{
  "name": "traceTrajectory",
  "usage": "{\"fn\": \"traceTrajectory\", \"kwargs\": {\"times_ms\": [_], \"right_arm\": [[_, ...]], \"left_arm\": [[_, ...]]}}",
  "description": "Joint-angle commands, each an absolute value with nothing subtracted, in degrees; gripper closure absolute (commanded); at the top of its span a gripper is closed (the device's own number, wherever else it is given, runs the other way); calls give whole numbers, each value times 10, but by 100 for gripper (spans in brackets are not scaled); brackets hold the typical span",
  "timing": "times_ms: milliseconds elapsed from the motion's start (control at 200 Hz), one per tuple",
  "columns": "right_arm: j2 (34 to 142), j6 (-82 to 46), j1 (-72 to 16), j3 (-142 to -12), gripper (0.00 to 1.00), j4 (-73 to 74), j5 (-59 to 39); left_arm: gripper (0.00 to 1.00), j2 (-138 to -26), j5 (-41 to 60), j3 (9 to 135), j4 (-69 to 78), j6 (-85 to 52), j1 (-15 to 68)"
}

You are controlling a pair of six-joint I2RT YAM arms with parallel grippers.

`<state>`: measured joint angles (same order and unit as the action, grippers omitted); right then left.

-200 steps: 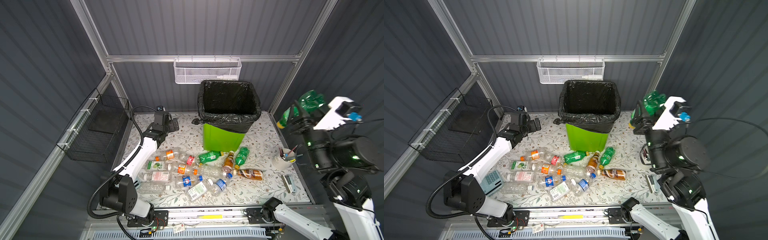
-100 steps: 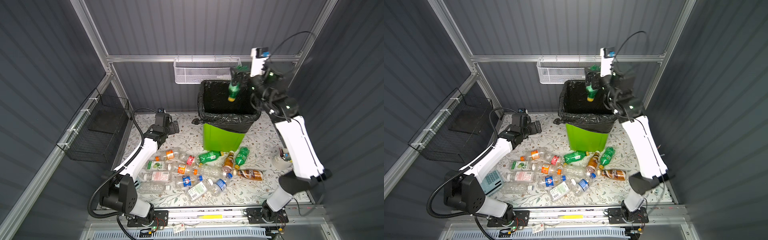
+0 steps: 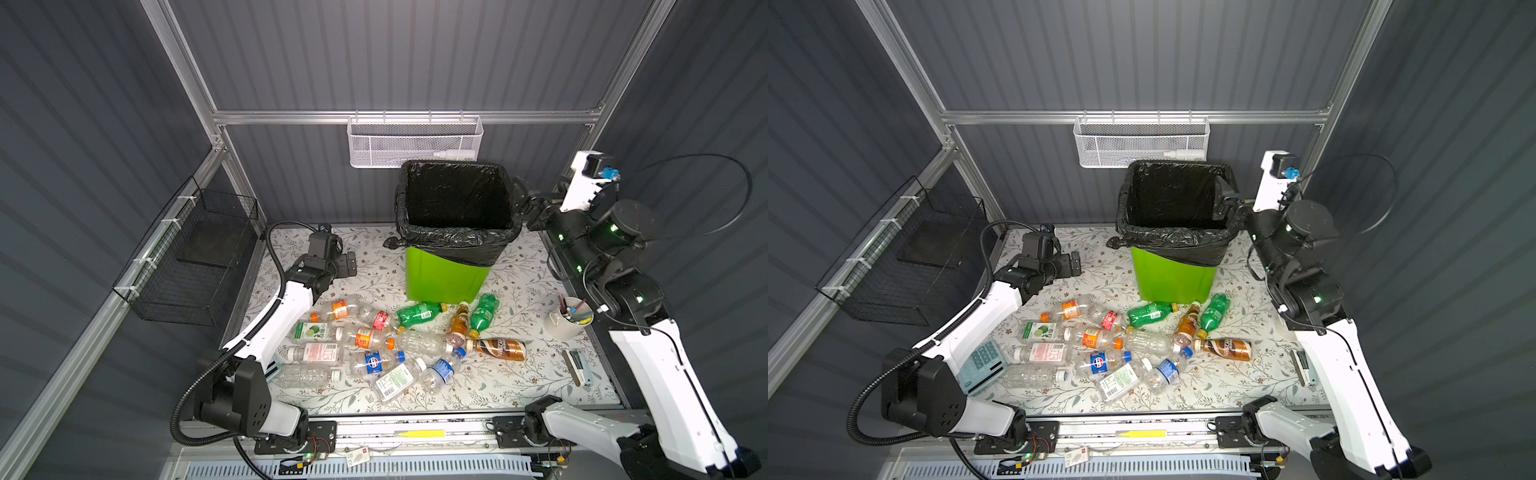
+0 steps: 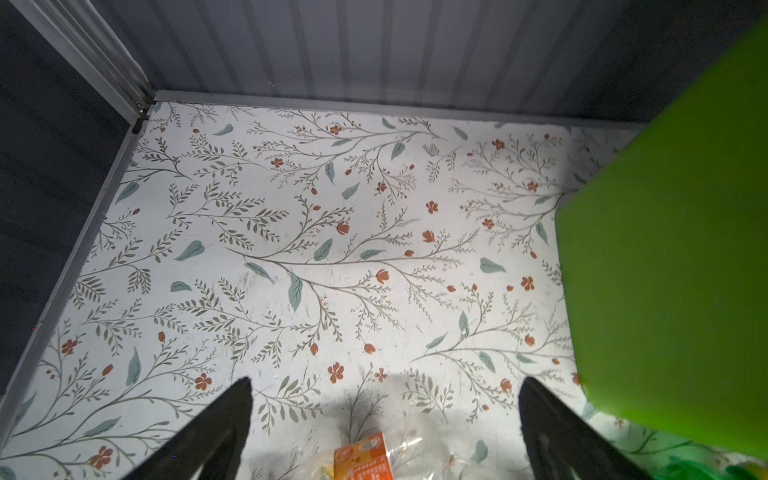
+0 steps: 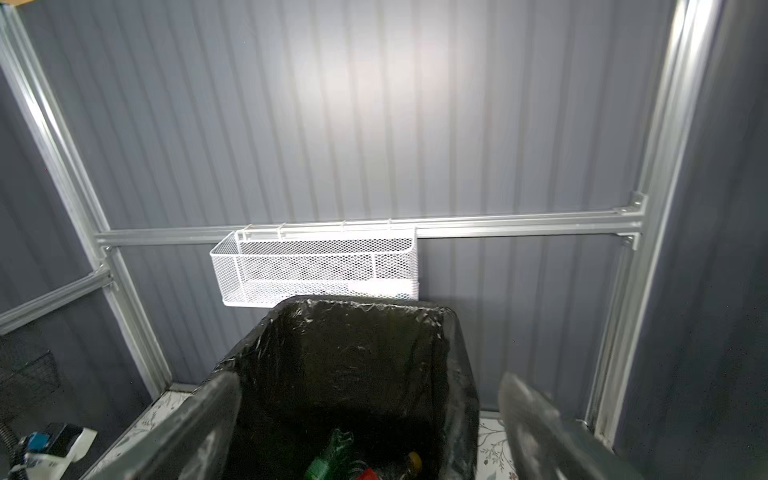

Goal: Throw the plastic bottles in the bin
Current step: 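Withdraw the right gripper beside the bin while the left gripper grasps a clear bottle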

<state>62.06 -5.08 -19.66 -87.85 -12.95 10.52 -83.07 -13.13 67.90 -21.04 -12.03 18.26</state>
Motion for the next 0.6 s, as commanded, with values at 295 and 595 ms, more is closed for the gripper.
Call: {"fn": "traceTrajectory", "kwargs": {"times_ms": [295, 595], "right_arm": [[514, -176, -60, -626, 1, -164, 78], [475, -214, 1, -548, 1, -182, 46]], "left_arm": [[0, -884, -134, 680, -348, 123, 179], [1, -886, -91, 658, -370, 256, 179]]}}
